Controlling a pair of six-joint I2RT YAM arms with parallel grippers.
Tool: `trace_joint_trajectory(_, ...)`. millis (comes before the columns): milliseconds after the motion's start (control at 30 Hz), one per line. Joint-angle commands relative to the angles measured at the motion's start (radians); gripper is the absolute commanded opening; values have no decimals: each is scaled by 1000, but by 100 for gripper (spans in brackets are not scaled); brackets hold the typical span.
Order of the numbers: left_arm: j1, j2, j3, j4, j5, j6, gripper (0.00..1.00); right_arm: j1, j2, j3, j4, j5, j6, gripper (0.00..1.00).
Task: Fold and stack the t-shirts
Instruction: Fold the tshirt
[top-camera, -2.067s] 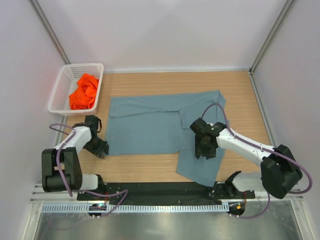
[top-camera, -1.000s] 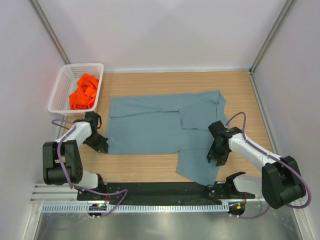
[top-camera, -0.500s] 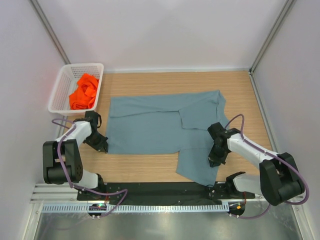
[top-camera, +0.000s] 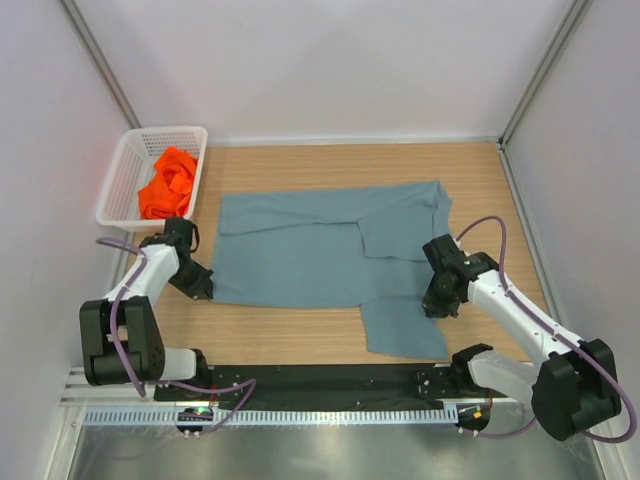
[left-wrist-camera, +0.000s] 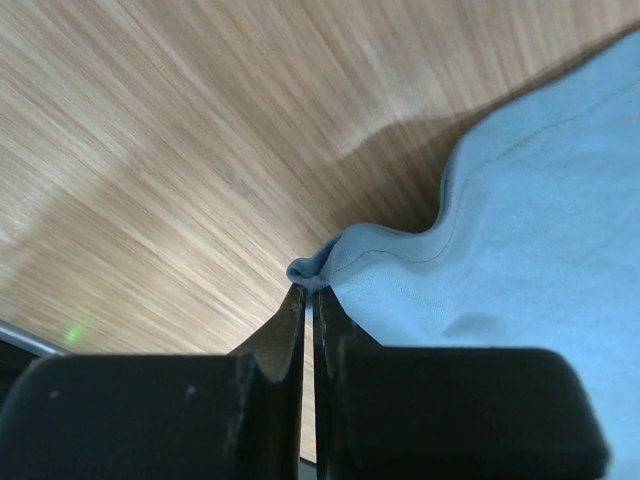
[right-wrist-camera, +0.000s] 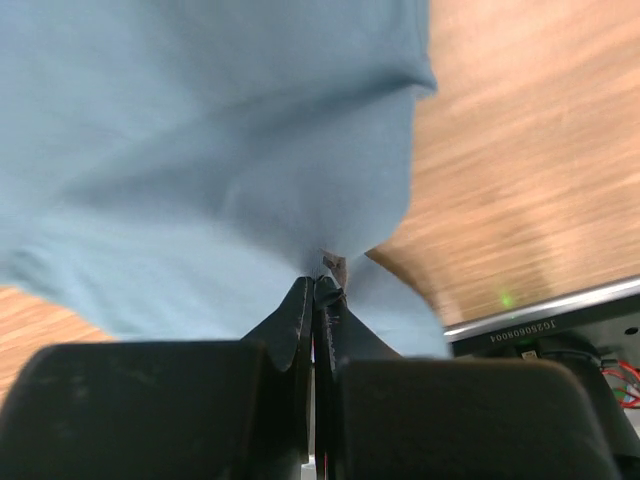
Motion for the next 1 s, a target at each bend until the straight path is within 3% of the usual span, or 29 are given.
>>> trace_joint_trajectory(0,7,-38,54,-46,-28,29,0,-4,6,111,-30,64,-60,1)
trace_joint_trajectory(400,1,-4,232,-119,-28,102,0,-75,115,375,-5,100,-204,2)
trace_joint_trajectory(967,-6,257,459,-107,41,159,0,-236,377,688,90,-3,-301,2)
